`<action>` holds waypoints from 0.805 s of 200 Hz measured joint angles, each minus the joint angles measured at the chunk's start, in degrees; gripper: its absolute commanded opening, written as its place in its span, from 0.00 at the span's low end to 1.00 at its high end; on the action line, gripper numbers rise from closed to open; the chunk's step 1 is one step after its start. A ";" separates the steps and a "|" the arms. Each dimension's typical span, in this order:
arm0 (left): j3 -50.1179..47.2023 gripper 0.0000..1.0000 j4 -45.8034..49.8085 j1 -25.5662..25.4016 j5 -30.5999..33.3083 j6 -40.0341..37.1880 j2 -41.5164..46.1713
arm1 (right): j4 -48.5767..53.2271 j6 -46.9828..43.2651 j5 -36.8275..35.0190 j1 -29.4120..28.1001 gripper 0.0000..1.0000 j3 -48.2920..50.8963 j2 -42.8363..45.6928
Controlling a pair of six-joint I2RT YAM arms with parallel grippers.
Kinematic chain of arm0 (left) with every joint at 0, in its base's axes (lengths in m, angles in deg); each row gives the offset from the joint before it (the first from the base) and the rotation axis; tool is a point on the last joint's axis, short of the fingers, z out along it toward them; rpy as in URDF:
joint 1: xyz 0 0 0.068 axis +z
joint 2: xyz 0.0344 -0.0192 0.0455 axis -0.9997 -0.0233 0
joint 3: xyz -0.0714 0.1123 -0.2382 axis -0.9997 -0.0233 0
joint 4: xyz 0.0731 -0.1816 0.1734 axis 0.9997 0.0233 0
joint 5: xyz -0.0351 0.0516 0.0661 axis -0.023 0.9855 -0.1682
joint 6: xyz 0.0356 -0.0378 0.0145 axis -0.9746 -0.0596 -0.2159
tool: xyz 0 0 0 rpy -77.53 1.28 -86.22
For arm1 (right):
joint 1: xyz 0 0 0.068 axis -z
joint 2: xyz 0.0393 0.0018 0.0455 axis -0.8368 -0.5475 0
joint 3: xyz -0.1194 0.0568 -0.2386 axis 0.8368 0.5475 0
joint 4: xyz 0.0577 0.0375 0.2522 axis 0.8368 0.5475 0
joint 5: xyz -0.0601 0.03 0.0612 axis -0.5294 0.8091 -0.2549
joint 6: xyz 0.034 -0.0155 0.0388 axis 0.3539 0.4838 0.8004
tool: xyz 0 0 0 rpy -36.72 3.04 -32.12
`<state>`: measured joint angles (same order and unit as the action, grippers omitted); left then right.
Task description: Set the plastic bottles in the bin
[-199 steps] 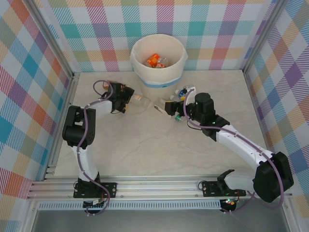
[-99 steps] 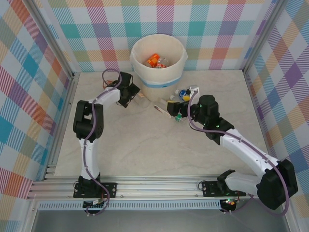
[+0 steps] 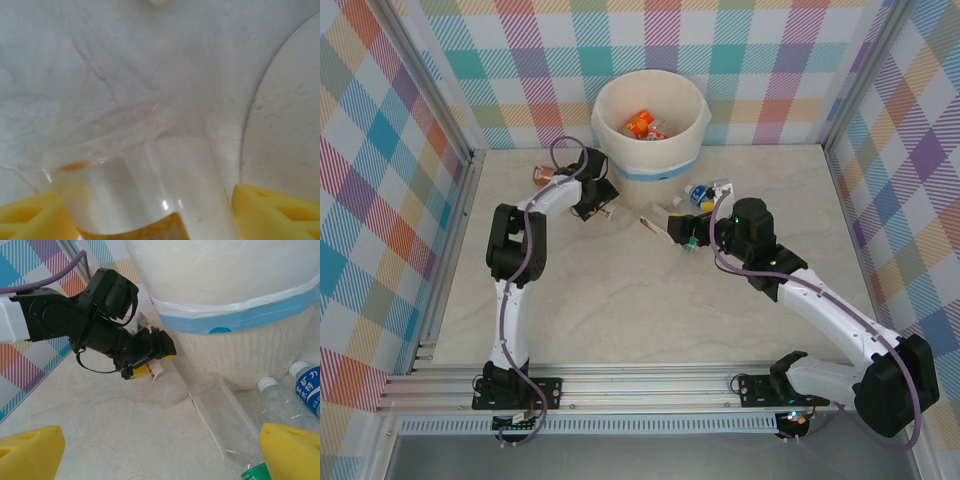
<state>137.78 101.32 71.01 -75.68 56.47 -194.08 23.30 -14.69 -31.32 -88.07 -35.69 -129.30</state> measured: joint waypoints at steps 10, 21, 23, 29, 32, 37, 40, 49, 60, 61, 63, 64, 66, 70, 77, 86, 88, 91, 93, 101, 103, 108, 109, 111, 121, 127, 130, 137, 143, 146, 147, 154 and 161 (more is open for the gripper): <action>-3.13 0.73 -1.05 0.00 0.15 -0.98 1.09 | 0.02 0.00 0.00 0.00 1.00 0.00 0.07; -6.82 0.70 -4.02 0.13 -0.11 -1.70 3.21 | 0.02 0.02 0.00 0.00 1.00 0.00 0.20; -7.48 0.69 -4.31 0.13 -0.13 -1.88 3.69 | 0.02 0.02 0.00 0.00 1.00 0.00 0.22; -9.40 0.67 -4.50 0.17 -0.26 -2.14 5.11 | 0.00 0.02 0.00 0.00 1.00 0.00 0.26; -10.38 0.65 -4.44 0.17 -0.33 -2.21 5.84 | 0.00 0.04 -0.02 0.00 1.00 0.02 0.31; -12.13 0.63 -4.42 0.24 -0.37 -2.67 7.04 | -0.02 0.04 -0.02 0.00 1.00 0.02 0.31; -13.03 0.62 -4.37 0.26 -0.44 -2.62 7.65 | -0.04 0.04 -0.02 0.00 1.00 0.02 0.31; -15.43 0.58 -4.46 0.52 -0.68 -3.21 9.22 | -0.17 0.09 -0.04 0.00 1.00 0.11 0.31; -18.16 0.54 -5.55 0.66 -0.98 -4.13 11.06 | -0.46 0.24 -0.02 0.00 1.00 0.31 0.31; -18.51 0.53 -5.68 0.68 -1.03 -4.20 11.26 | -0.46 0.24 -0.04 0.00 1.00 0.33 0.31; -18.91 0.53 -5.86 0.72 -1.16 -4.42 11.50 | -0.52 0.26 -0.04 0.00 1.00 0.35 0.31; -19.10 0.53 -5.90 0.72 -1.16 -4.50 11.63 | -0.57 0.28 -0.02 0.00 1.00 0.37 0.31; -19.61 0.52 -5.99 0.76 -1.22 -4.59 11.96 | -0.63 0.28 -0.04 0.00 1.00 0.39 0.31; -20.70 0.51 -6.47 0.87 -1.46 -5.14 12.70 | -0.74 0.42 -0.02 0.00 1.00 0.46 0.31; -22.53 0.50 -7.39 0.92 -1.79 -5.73 13.94 | -1.18 0.57 -0.04 0.00 1.00 0.63 0.31; -24.83 0.48 -8.15 0.92 -2.10 -6.36 15.89 | -1.53 1.03 -0.09 0.00 1.00 0.76 0.28; -25.44 0.48 -8.50 0.92 -2.25 -6.58 16.44 | -1.64 1.29 -0.17 0.00 1.00 0.83 0.28; -26.29 0.48 -8.98 0.92 -2.25 -6.82 17.14 | -1.84 1.49 -0.26 0.00 1.00 0.92 0.28; -26.67 0.48 -9.07 0.92 -2.25 -6.95 17.57 | -2.01 1.68 -0.31 0.00 1.00 1.01 0.28; -28.92 0.46 -10.16 0.92 -2.54 -7.67 20.17 | -2.73 2.43 -0.66 0.00 1.00 1.42 0.26; -29.49 0.46 -10.60 0.92 -2.60 -7.87 20.79 | -2.84 2.64 -0.70 0.00 1.00 1.55 0.26; -30.60 0.46 -11.39 0.92 -2.71 -8.37 22.53 | -3.10 3.23 -0.94 0.00 1.00 1.81 0.20; -30.75 0.46 -11.54 0.92 -2.69 -8.48 22.75 | -3.21 3.37 -1.05 0.00 1.00 1.92 0.17; -31.21 0.45 -11.93 0.92 -2.69 -8.66 23.45 | -3.39 3.61 -1.18 0.00 1.00 2.10 0.17; -32.70 0.45 -13.79 0.92 -2.82 -9.75 27.32 | -4.17 4.85 -1.86 0.00 1.00 2.91 0.00; -33.09 0.45 -15.15 0.92 -2.93 -10.34 29.40 | -4.61 5.53 -2.29 0.00 1.00 3.37 -0.09; -33.20 0.45 -15.87 0.92 -3.06 -10.67 30.40 | -4.87 6.03 -2.60 0.00 1.00 3.67 -0.13; -33.27 0.44 -18.08 0.92 -3.32 -11.52 32.81 | -5.31 6.75 -3.28 0.00 1.00 4.20 -0.15; -33.22 0.43 -20.46 0.92 -3.58 -12.22 34.91 | -5.42 7.43 -3.89 0.00 1.00 4.59 -0.15; -33.18 0.43 -21.46 0.90 -3.69 -12.52 35.78 | -5.46 7.67 -4.15 0.00 1.00 4.72 -0.15; -33.16 0.43 -21.75 0.90 -3.72 -12.61 36.00 | -5.46 7.69 -4.22 0.00 1.00 4.76 -0.15; -32.87 0.42 -24.26 0.87 -3.96 -13.40 37.90 | -5.70 8.28 -4.81 0.00 1.00 5.03 -0.13; -32.26 0.42 -26.62 0.83 -4.15 -14.05 39.32 | -5.88 8.74 -5.27 0.00 1.00 5.20 -0.11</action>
<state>105.52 74.69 71.84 -79.83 42.41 -154.76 17.42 -5.95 -36.59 -88.07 -30.49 -129.41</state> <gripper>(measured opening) 0.565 0.997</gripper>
